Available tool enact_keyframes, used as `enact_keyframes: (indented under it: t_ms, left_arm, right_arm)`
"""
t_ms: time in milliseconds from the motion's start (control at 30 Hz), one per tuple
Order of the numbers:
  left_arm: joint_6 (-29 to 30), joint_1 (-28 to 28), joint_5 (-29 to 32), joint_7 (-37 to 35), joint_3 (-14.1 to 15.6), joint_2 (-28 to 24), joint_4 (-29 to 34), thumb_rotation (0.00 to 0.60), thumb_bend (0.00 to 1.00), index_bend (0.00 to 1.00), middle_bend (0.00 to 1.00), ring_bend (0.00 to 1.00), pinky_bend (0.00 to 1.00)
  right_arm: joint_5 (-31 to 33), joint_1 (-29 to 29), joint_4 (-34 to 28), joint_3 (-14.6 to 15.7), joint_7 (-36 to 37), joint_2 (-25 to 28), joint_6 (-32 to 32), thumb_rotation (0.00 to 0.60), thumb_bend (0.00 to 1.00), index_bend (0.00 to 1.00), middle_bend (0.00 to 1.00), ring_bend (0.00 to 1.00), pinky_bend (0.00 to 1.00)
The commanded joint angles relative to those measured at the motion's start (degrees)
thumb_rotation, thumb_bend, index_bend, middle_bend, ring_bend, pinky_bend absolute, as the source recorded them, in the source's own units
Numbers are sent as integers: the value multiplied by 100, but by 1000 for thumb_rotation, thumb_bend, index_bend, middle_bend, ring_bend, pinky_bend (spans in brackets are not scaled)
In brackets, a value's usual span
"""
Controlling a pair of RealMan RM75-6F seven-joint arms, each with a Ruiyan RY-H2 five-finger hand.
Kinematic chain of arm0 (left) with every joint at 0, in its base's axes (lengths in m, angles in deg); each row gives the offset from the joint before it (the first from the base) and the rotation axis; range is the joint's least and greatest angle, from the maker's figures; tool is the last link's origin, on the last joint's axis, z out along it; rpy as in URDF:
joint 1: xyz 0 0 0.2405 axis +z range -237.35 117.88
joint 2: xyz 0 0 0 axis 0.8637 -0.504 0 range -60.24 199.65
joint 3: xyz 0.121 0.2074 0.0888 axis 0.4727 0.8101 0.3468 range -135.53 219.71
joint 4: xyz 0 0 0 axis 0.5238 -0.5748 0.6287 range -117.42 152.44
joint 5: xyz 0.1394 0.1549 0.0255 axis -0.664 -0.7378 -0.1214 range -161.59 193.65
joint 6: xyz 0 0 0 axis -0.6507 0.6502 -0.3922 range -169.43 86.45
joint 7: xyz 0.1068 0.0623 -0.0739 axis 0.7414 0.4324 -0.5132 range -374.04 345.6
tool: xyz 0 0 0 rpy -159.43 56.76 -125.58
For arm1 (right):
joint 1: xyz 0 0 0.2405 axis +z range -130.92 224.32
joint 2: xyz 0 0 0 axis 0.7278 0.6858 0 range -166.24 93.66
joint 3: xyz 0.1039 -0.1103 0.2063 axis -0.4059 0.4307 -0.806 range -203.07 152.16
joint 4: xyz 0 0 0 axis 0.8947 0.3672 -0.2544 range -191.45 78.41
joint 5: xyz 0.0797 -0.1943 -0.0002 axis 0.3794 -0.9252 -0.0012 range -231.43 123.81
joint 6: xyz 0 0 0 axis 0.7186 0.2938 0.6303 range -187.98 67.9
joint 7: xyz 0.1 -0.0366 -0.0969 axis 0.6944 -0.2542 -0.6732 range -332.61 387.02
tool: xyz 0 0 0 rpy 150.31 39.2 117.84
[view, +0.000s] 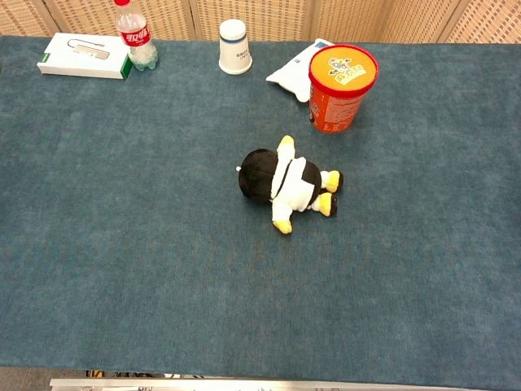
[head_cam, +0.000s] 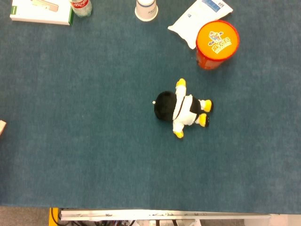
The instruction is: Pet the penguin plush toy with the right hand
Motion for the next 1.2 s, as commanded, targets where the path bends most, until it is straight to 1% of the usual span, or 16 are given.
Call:
enact_keyframes:
  t_ms: [33, 267, 467, 633, 733, 767, 800, 833, 867, 900, 933, 967, 1000, 1100, 1200]
  left_arm:
    - [3, 8, 7, 13, 6, -4, 7, 600, 341, 221, 237, 195, 140]
    - [51, 56, 28, -18, 25, -24, -1, 600, 341, 221, 237, 195, 140]
    - [66, 56, 19, -65, 20, -37, 8, 600, 341, 221, 237, 195, 140]
    - [56, 62, 18, -58, 35, -42, 15, 600, 341, 221, 237, 195, 140]
    - [47, 69, 20, -47, 48, -56, 31, 600, 341, 221, 237, 195, 140]
    - [56, 73, 18, -55, 48, -57, 31, 600, 341, 221, 237, 195, 140]
    - [68, 80, 16, -65, 49, -58, 34, 600, 341, 221, 237, 195, 140]
    - [76, 85, 18, -74, 49, -60, 35, 600, 341, 221, 237, 195, 140]
    - [87, 92, 18, -81, 50, -65, 38, 600, 341, 221, 237, 195, 140]
    - [93, 97, 18, -84, 51, -66, 35, 600, 341, 221, 237, 195, 140]
    - [101, 104, 16, -84, 54, -68, 33, 600, 341, 221, 237, 195, 140]
    - [107, 111, 15, -81, 59, -68, 30, 600, 341, 221, 237, 195, 140]
    - [113, 120, 17, -80, 63, -69, 26, 600, 341, 221, 237, 195, 140]
    - [135, 145, 29, -89, 70, -69, 11, 600, 341, 221, 237, 195, 140]
    - [153, 167, 44, -115, 73, -65, -17, 600, 341, 221, 237, 195, 140]
  right_arm:
    - [-31, 35, -12, -2, -25, -14, -40, 600, 0, 0, 0, 0, 0]
    - [-123, 102, -37, -23, -46, -37, -71, 600, 0, 0, 0, 0, 0]
    - [-292, 310, -159, -48, -193, -9, -301, 600, 0, 0, 0, 0, 0]
    - [-383, 641, -388, -107, -427, 3, -737, 600, 0, 0, 0, 0, 0]
    - [-314, 938, -575, -143, -644, -69, -1222, 599, 0, 0, 0, 0, 0]
    - [-271, 1025, -623, -160, -700, -102, -1364, 588, 0, 0, 0, 0, 0]
    - [-217, 1113, -670, -182, -748, -144, -1502, 556, 0, 0, 0, 0, 0]
    - [-155, 1200, -715, -211, -789, -199, -1630, 511, 0, 0, 0, 0, 0]
    - [-75, 1313, -765, -260, -833, -297, -1775, 460, 0, 0, 0, 0, 0]
    - [-32, 1400, -786, -301, -845, -389, -1870, 392, 0, 0, 0, 0, 0]
    - [12, 1512, -797, -355, -834, -523, -1979, 348, 0, 0, 0, 0, 0]
    - [45, 1592, -788, -397, -844, -625, -2051, 282, 0, 0, 0, 0, 0]
    - [78, 1671, -767, -436, -893, -726, -2120, 235, 0, 0, 0, 0, 0]
    - [257, 1931, -664, -564, -1264, -1061, -2364, 144, 0, 0, 0, 0, 0]
    - [592, 2201, -558, -696, -1684, -1422, -2633, 94, 0, 0, 0, 0, 0]
